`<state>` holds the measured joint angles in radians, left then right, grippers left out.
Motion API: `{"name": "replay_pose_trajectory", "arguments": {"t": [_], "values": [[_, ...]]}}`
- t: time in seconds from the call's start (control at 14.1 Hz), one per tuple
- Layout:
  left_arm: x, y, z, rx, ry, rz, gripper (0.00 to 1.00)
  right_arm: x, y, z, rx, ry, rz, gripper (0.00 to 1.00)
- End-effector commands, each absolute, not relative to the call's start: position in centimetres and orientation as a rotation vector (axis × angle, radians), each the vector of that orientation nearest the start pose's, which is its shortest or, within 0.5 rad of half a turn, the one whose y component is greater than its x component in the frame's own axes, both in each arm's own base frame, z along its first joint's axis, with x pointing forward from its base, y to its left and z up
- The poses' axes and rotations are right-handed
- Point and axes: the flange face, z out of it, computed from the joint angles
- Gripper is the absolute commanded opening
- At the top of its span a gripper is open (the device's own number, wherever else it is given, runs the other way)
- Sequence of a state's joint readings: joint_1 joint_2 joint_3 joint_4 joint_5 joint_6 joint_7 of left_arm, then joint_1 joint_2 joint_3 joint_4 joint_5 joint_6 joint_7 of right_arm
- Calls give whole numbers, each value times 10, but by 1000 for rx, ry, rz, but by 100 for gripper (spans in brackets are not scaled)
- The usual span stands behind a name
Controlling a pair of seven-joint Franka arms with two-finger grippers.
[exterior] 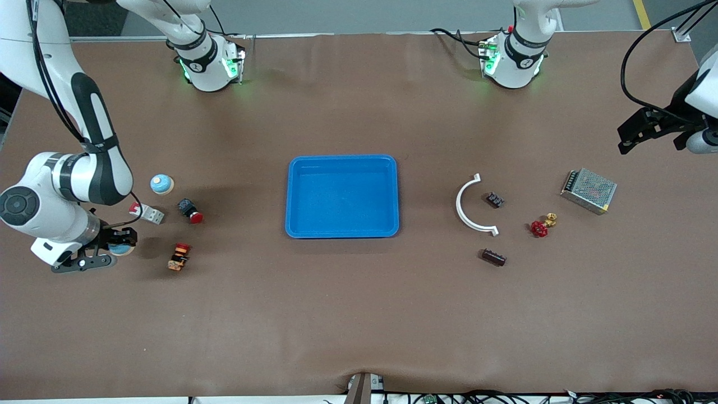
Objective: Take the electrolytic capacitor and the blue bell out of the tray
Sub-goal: 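Lower the bell beside the red buttons and open the right gripper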
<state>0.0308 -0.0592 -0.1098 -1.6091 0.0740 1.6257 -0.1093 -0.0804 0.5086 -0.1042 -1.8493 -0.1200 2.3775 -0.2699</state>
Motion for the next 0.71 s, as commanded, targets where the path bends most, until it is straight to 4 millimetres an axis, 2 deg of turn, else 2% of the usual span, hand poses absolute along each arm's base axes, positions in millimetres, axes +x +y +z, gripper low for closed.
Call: {"name": "replay_pose_trajectory", "arguments": {"t": [0.0,0.5,0.64], "values": [[527,-34,651,-3081,-23,-139,100,628,-115,226,-3251,-321,-39,0],[532,-39,650,-3082,-6,-139,100,626,-124,172,-3254,-310,-126,0],[534,-44,647,-3082,6,-133,100,626,-123,170,-3255,-304,-139,0]]}}
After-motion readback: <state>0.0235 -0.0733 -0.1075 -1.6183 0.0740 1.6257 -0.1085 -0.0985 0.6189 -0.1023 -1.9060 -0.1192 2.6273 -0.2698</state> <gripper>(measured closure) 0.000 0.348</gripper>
